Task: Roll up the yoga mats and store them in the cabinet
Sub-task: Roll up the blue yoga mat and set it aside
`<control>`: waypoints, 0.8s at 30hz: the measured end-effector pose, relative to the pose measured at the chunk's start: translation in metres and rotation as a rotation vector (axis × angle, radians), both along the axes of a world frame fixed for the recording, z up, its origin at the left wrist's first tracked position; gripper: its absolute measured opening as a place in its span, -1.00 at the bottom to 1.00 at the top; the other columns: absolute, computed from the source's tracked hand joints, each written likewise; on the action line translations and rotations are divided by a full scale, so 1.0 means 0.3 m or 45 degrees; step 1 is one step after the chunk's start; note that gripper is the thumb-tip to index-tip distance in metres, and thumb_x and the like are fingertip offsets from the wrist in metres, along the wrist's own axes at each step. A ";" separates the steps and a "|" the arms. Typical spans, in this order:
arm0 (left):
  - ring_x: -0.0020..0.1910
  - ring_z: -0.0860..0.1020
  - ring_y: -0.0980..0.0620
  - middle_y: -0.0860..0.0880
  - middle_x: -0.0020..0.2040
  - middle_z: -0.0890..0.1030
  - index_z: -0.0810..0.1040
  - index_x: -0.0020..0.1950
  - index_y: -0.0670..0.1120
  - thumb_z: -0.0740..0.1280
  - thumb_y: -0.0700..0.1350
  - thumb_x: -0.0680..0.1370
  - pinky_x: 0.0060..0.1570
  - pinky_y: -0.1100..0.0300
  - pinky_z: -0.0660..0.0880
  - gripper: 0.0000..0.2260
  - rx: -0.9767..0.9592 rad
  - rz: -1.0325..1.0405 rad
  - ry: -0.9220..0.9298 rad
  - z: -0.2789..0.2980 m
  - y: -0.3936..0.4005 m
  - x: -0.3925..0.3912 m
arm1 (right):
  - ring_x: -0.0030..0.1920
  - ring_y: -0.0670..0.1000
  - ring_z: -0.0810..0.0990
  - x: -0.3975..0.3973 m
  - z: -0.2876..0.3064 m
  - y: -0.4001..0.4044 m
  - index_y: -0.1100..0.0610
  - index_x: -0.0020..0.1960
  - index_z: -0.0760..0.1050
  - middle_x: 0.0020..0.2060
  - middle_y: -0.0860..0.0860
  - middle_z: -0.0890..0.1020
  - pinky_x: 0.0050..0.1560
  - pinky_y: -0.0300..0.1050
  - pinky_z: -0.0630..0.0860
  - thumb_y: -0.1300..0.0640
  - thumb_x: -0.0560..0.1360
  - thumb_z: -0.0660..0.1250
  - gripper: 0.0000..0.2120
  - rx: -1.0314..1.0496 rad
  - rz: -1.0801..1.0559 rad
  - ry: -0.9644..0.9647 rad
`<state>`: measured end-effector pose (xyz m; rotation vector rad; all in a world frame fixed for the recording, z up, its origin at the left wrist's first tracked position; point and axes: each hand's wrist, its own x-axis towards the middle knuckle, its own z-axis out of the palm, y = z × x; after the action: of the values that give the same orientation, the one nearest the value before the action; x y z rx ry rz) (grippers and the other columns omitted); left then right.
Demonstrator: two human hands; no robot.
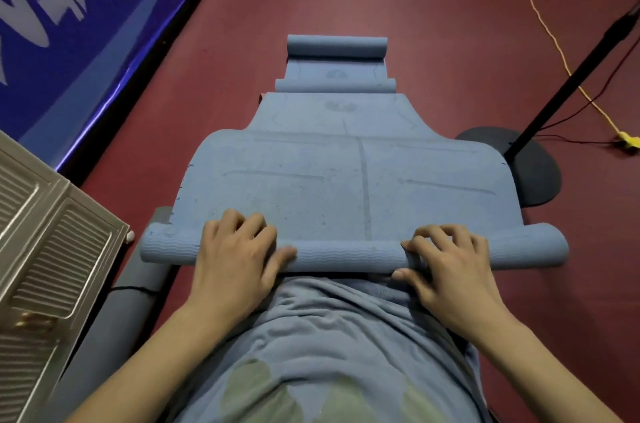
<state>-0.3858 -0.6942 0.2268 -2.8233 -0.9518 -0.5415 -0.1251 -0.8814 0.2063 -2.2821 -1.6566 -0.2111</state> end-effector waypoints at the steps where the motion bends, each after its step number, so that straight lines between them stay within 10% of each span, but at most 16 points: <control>1: -0.11 0.43 -0.14 0.01 -0.17 0.52 0.50 -0.22 -0.05 0.31 0.27 0.53 -0.16 -0.01 0.22 -0.61 -0.012 -0.013 0.039 0.004 -0.009 -0.008 | 0.07 0.10 0.49 0.000 -0.003 0.003 -0.03 -0.02 0.59 0.00 -0.13 0.59 0.01 0.03 0.26 -0.27 0.42 0.26 -0.64 -0.005 -0.002 -0.003; 14: -0.10 0.51 -0.11 0.04 -0.17 0.57 0.56 -0.18 -0.04 0.16 0.26 0.58 0.05 -0.06 0.33 -0.58 -0.026 -0.045 0.131 -0.036 0.069 0.028 | 0.01 0.05 0.53 0.063 -0.001 0.078 -0.04 0.08 0.61 -0.06 -0.16 0.65 0.08 -0.03 0.23 -0.16 0.56 0.07 -0.61 -0.104 -0.031 0.142; 24: -0.21 0.41 -0.04 0.07 -0.28 0.45 0.39 -0.17 0.08 -0.13 0.40 0.50 -0.15 0.06 0.23 -0.51 -0.302 -0.107 0.343 0.043 0.185 0.085 | -0.09 -0.01 0.42 0.087 0.060 0.104 -0.10 -0.01 0.32 -0.26 -0.19 0.43 0.08 -0.03 0.27 -0.28 0.55 0.01 -0.71 -0.219 0.017 0.339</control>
<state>-0.3602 -0.6387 0.2397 -3.0503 -0.9004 -0.0511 -0.0991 -0.8501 0.2244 -2.2999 -1.6038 0.2382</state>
